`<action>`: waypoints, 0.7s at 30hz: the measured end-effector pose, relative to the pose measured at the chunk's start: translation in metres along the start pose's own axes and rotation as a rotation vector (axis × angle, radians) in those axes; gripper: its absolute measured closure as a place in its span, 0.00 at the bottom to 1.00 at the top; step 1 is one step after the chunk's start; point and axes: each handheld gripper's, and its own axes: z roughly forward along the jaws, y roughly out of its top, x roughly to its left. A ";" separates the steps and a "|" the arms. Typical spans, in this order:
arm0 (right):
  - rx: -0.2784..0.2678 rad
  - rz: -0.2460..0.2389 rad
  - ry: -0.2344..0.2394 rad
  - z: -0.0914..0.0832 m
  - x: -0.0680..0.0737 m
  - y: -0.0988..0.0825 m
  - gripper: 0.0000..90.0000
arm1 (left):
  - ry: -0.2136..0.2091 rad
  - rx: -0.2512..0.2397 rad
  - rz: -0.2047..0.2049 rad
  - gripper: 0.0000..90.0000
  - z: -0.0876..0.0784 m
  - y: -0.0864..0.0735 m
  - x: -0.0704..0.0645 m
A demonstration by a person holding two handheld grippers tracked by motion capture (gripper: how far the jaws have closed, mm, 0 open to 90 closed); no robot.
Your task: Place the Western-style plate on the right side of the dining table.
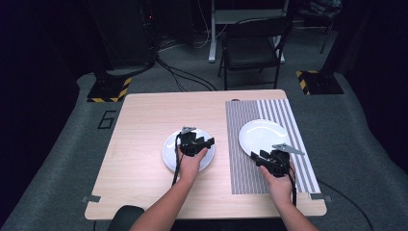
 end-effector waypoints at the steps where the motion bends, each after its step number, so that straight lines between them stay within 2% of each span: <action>1: 0.002 -0.002 0.005 0.001 0.002 0.000 0.58 | 0.003 0.002 0.000 0.52 -0.002 0.000 0.002; 6: 0.025 -0.045 0.034 0.006 0.011 -0.002 0.57 | 0.015 -0.003 0.008 0.51 -0.017 0.002 0.015; 13: 0.044 -0.061 0.057 0.011 0.016 -0.005 0.56 | 0.035 -0.003 0.011 0.51 -0.036 -0.003 0.032; 18: 0.064 -0.078 0.065 0.014 0.021 -0.008 0.55 | 0.041 -0.001 -0.001 0.51 -0.048 -0.006 0.047; 21: 0.074 -0.104 0.065 0.016 0.024 -0.010 0.55 | 0.043 -0.009 -0.014 0.51 -0.054 -0.009 0.055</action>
